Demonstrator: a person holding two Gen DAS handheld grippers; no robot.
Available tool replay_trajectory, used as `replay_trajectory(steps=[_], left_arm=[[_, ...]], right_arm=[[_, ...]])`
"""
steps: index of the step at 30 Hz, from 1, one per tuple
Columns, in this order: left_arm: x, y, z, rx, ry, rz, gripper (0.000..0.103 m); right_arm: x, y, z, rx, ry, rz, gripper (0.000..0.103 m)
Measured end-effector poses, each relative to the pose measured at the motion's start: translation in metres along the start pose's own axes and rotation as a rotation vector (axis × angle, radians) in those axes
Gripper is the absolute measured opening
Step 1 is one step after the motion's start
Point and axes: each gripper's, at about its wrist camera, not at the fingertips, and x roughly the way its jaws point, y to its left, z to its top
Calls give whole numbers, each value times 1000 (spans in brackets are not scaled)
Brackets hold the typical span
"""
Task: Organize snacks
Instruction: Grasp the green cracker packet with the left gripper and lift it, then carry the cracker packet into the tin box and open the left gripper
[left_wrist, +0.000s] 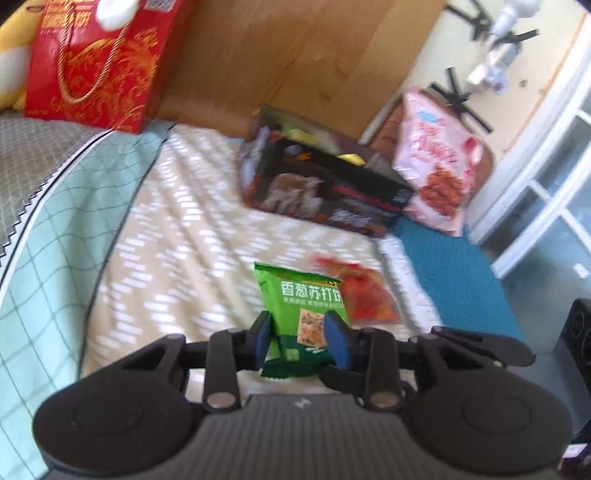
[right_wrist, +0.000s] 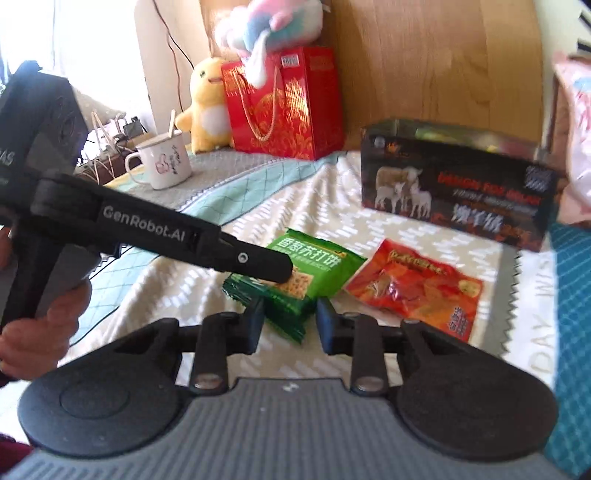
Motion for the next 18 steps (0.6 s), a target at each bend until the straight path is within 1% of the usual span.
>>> replay_trajectory(steps=[2, 4, 7, 10, 12, 14, 16, 18], left_arm=[[-3, -13, -3, 23, -20, -38, 29], [2, -27, -4, 50, -19, -44, 29], [19, -48, -9, 105, 5, -44, 29], [38, -58, -14, 108, 45, -65, 30], [48, -63, -17, 109, 73, -78, 30], [56, -67, -20, 119, 107, -86, 32], [57, -69, -22, 128, 112, -85, 38], [55, -68, -20, 130, 115, -86, 42]], right_arm=[[-17, 4, -7, -34, -43, -35, 33], [-30, 2, -14, -41, -65, -68, 33], [-38, -5, -23, -42, -60, -128, 31], [-44, -15, -33, -18, -46, -173, 31], [-48, -26, -38, 20, -38, -182, 31], [-50, -33, -43, 47, -23, -179, 33], [-54, -36, -48, 57, -23, -176, 34], [-57, -38, -52, 60, -15, -169, 37]])
